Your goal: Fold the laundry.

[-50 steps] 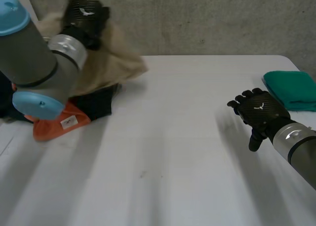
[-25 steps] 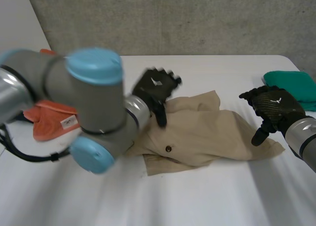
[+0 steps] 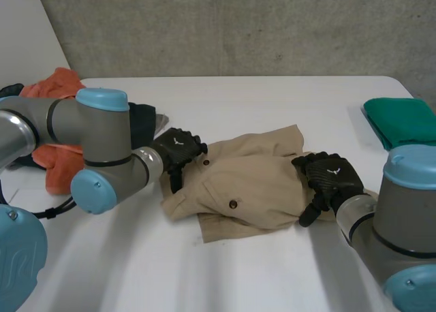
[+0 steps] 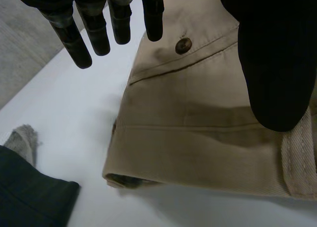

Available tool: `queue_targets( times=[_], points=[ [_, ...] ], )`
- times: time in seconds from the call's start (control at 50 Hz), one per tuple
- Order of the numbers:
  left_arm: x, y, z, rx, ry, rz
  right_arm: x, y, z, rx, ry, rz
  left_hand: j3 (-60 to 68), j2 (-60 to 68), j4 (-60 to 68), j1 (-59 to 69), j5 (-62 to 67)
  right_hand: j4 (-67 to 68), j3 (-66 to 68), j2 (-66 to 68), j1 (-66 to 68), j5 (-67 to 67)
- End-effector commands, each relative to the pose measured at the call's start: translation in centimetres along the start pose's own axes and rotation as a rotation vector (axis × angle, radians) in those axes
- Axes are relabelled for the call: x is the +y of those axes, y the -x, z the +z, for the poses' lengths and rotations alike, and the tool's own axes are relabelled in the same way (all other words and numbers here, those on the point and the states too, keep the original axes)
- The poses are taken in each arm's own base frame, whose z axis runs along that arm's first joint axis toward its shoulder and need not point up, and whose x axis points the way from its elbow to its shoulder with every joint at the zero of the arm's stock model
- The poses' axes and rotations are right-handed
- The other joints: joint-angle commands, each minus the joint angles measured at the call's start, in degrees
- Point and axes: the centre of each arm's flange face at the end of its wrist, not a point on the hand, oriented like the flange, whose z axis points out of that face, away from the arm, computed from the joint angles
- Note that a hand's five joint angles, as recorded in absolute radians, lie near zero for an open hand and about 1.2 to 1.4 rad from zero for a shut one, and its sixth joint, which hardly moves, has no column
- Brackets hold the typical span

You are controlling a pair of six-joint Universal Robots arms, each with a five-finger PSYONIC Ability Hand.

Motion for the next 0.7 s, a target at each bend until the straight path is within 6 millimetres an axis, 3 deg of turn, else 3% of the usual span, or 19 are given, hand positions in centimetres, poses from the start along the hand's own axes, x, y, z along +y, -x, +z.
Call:
queue_targets(
  times=[0.02, 0.08, 0.18, 0.28, 0.4, 0.46, 0.5, 0.56, 0.58, 0.6, 0.62, 0.7],
  points=[
    [-4.1, 1.9, -3.3, -0.083, -0.106, -0.036, -0.7, 0.1, -0.6, 0.014, -0.025, -0.099, 1.8, 2.1, 2.3, 1.3, 2.2, -1.8, -1.9, -2.1, -2.9, -2.7],
    [-5.3, 2.2, -4.5, -0.111, -0.159, -0.051, -1.1, 0.0, -0.8, 0.015, -0.035, -0.113, 0.4, 0.7, 0.9, -0.1, 0.8, -1.8, -1.9, -2.1, -2.9, -2.7],
    [-5.2, 2.1, -4.6, -0.119, -0.168, -0.043, -0.7, 0.1, -0.9, 0.011, -0.012, -0.148, -1.4, -1.1, -0.9, -1.9, -1.0, -1.8, -1.9, -2.1, -2.9, -2.7],
    [-2.3, 1.5, -2.4, -0.081, -0.089, -0.048, -0.3, 0.1, -1.0, 0.012, -0.008, -0.151, -1.4, -1.1, -0.9, -1.9, -1.0, -0.8, -0.9, -1.0, -1.8, -1.6],
    [0.0, 0.7, -1.1, -0.028, 0.002, -0.022, 0.4, 0.7, -0.4, -0.006, 0.012, -0.158, -2.6, -2.3, -2.1, -3.1, -2.2, 9.3, 9.2, 9.1, 8.3, 8.5],
    [0.9, 0.0, -0.5, 0.002, 0.043, -0.005, 0.7, 0.9, 0.0, -0.010, 0.019, -0.160, -3.0, -2.6, -2.4, -3.4, -2.5, 19.7, 19.6, 19.5, 18.7, 18.9],
    [1.2, -0.4, -0.4, 0.018, 0.058, 0.001, 0.3, 0.9, 0.3, -0.006, 0.002, -0.160, -2.5, -2.1, -1.9, -2.9, -2.0, 39.8, 39.7, 39.6, 38.8, 39.0],
    [1.6, -0.8, -0.3, 0.037, 0.084, 0.005, -0.2, 0.6, 0.7, 0.005, -0.027, -0.159, 11.4, 11.7, 11.9, 10.9, 11.8, 66.1, 66.0, 65.9, 65.1, 65.3],
    [1.6, -0.8, -0.3, 0.039, 0.086, 0.003, -0.7, 0.2, 1.1, 0.018, -0.056, -0.158, 24.8, 25.1, 25.3, 24.3, 25.2, 68.2, 68.0, 67.9, 67.1, 67.3],
    [1.5, -0.8, -0.4, 0.031, 0.092, 0.001, -1.1, 0.2, 1.2, 0.021, -0.072, -0.163, 60.4, 60.7, 61.0, 60.0, 60.8, 68.2, 68.1, 67.9, 67.1, 67.3],
    [1.5, -0.8, -0.4, 0.029, 0.088, -0.003, -1.4, 0.1, 1.4, 0.025, -0.089, -0.169, 66.4, 66.7, 66.9, 65.9, 66.8, 68.2, 68.1, 67.9, 67.1, 67.3],
    [0.9, -1.6, -0.8, 0.037, 0.086, -0.016, -4.0, -0.3, 2.5, 0.052, -0.172, -0.231, 66.5, 66.8, 67.0, 66.0, 66.9, 68.2, 68.1, 67.9, 67.1, 67.3]
  ],
)
